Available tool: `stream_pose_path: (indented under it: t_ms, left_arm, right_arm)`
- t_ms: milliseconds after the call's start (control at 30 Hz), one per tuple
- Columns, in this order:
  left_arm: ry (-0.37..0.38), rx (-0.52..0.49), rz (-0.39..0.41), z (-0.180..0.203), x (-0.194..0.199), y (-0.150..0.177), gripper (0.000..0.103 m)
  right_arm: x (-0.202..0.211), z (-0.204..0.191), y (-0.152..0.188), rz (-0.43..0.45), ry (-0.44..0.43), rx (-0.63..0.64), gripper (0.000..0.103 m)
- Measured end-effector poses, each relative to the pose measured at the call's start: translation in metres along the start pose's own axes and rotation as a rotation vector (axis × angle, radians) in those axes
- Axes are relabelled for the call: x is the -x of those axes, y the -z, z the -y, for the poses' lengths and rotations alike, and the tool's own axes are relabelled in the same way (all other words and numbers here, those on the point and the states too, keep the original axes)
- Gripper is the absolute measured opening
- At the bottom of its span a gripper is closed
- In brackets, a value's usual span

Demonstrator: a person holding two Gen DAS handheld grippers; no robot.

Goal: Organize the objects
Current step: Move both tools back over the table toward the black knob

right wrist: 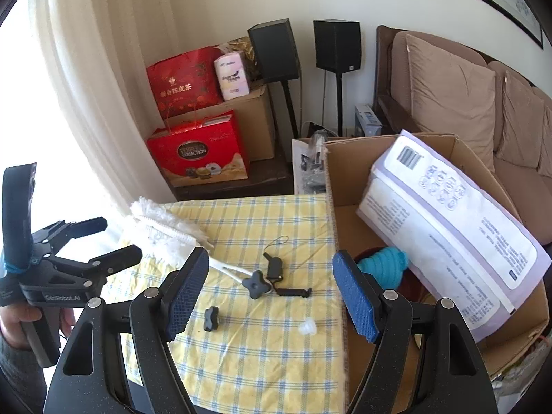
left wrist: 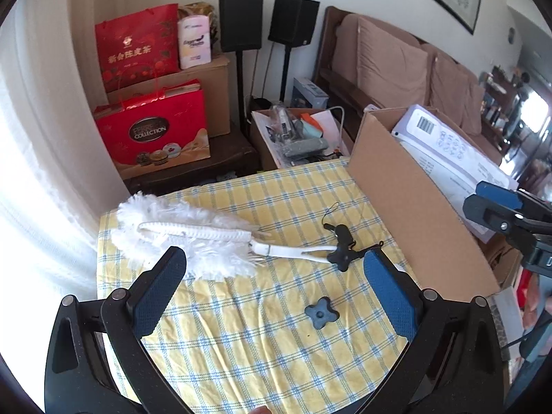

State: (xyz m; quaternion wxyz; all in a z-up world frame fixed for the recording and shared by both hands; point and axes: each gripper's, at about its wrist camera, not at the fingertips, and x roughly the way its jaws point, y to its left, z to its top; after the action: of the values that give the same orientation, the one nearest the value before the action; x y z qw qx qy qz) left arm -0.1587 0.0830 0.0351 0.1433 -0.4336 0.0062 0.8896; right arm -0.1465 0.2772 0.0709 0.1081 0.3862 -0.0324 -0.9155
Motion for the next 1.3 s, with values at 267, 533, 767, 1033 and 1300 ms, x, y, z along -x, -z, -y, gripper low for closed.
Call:
stream_pose_path:
  t_ms: [267, 533, 767, 1033, 1300]
  left_arm:
    - [-0.013, 0.067, 0.011, -0.026, 0.007, 0.013, 0.103]
    - [-0.058, 0.097, 0.032, -0.040, 0.009, 0.028, 0.103]
    - [-0.028, 0.134, 0.034, -0.044, 0.002, 0.047, 0.103]
    - [0.039, 0.104, 0.009, -0.027, -0.020, 0.075, 0.103]
    - [0.079, 0.031, -0.019, 0.012, -0.055, 0.099, 0.103]
  right_arm:
    - [-0.025, -0.023, 0.001, -0.015, 0.014, 0.040, 0.076]
    - [-0.061, -0.039, 0.009, -0.085, 0.021, 0.073, 0.079]
    - [-0.093, -0.045, 0.025, -0.145, 0.033, 0.093, 0.085]
    - [-0.118, -0.034, 0.036, -0.204, 0.034, 0.093, 0.092]
    - [-0.139, -0.025, 0.038, -0.264, 0.006, 0.065, 0.089]
